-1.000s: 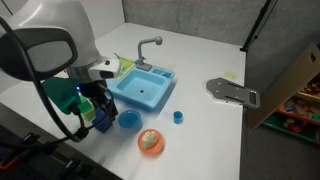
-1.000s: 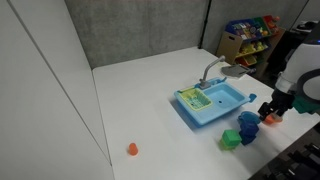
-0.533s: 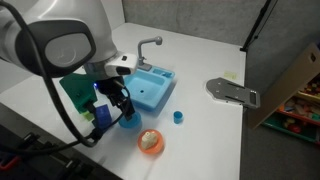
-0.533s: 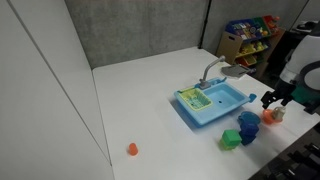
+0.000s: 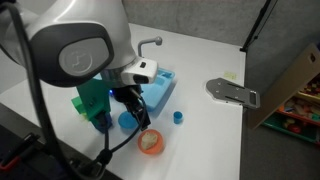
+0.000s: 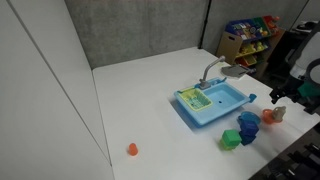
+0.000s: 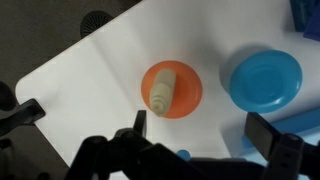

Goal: Put the bottle on the dish rack

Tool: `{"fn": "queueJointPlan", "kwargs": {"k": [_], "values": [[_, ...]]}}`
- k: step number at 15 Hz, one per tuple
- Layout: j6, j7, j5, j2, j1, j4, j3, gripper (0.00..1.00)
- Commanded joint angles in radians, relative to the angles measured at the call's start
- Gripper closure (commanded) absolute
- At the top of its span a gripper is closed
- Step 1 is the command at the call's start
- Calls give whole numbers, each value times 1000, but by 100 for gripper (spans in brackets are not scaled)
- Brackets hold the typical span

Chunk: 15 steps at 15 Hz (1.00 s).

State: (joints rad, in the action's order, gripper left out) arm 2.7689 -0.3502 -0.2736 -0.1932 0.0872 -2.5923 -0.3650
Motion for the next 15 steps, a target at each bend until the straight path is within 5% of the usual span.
{"fn": "queueJointPlan", "kwargs": {"k": [1, 6, 15], "values": [[-3, 8, 23, -29, 43, 18, -10, 0], [12, 73, 97, -69, 106, 21, 2, 0], [43, 366, 354, -122, 223, 61, 128, 0]]}}
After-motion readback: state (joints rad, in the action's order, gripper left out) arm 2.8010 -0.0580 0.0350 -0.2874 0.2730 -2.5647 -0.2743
